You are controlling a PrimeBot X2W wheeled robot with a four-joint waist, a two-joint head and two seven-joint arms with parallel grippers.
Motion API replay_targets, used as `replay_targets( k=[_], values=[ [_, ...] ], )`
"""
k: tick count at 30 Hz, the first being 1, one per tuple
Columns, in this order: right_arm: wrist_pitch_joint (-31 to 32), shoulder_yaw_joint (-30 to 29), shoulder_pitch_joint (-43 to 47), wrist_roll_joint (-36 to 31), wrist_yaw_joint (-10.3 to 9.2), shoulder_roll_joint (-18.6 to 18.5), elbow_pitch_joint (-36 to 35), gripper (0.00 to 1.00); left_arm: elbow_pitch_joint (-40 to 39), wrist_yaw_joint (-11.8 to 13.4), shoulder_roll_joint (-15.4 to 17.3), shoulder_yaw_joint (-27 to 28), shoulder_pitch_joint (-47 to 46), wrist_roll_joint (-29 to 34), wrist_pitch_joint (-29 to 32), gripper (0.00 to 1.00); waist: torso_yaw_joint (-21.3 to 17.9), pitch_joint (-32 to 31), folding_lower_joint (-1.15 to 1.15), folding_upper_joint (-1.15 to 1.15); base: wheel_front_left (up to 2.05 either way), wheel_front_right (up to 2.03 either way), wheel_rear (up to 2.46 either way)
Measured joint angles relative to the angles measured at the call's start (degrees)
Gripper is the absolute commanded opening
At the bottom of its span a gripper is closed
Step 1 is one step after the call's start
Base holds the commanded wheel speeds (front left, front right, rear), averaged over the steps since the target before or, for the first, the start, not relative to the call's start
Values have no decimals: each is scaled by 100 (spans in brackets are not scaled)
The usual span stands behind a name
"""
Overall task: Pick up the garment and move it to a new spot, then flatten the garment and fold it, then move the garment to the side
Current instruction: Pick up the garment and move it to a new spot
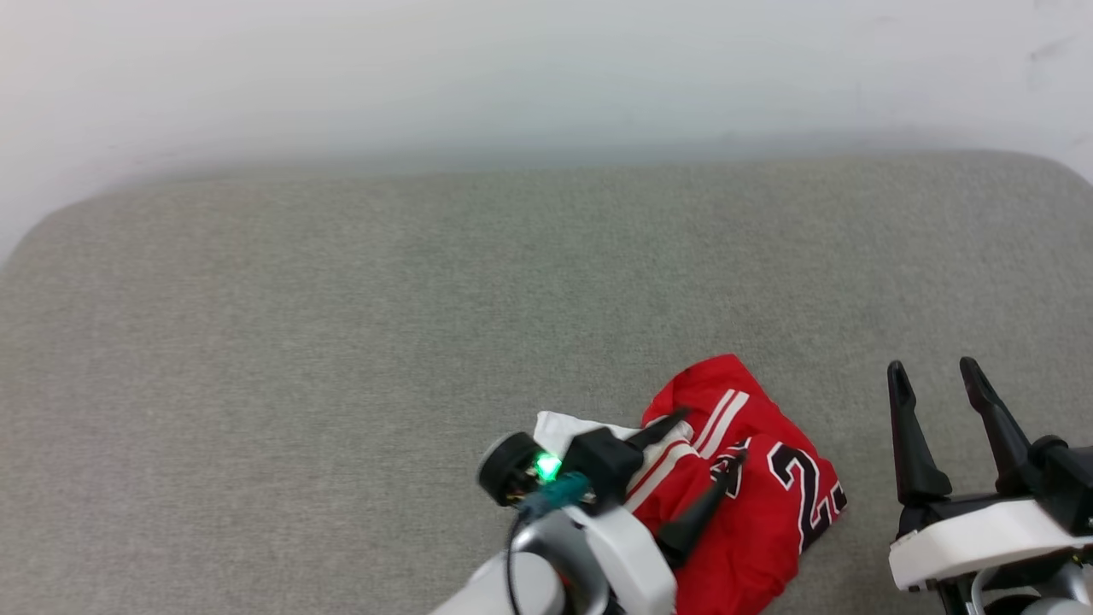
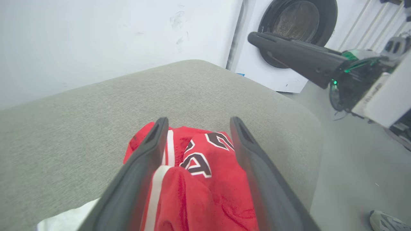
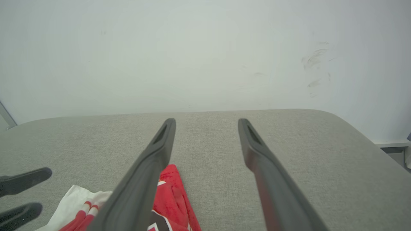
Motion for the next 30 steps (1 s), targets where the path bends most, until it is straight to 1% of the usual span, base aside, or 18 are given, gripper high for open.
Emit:
replay_targets(
  k=[3,8,15,23,26,30],
  values=[
    [69,-27,131,-18,-1,0,-68,100,-57,241,133,319,90,-89,-242,100,114,-142,0,0,0,0,0],
    [223,-19,333,-22,0,1,-175,100,-144,681,487,895,320,-209,-522,100,272,-356,0,0,0,0,0],
    [375,19,586,-4,0,1,-309,100,-420,1183,993,1731,782,-336,-709,100,444,-556,0,0,0,0,0],
    [450,58,814,63,0,1,-410,100,-777,1400,1550,2440,1366,-453,-746,100,515,-685,0,0,0,0,0],
    [450,43,900,81,0,1,-434,100,-934,1464,1662,2583,1602,-498,-746,100,530,-712,0,0,0,0,0],
    [461,22,923,110,0,1,-465,100,-1085,1524,1752,2628,1862,-521,-747,100,544,-741,-1,0,0,0,0]
  ],
)
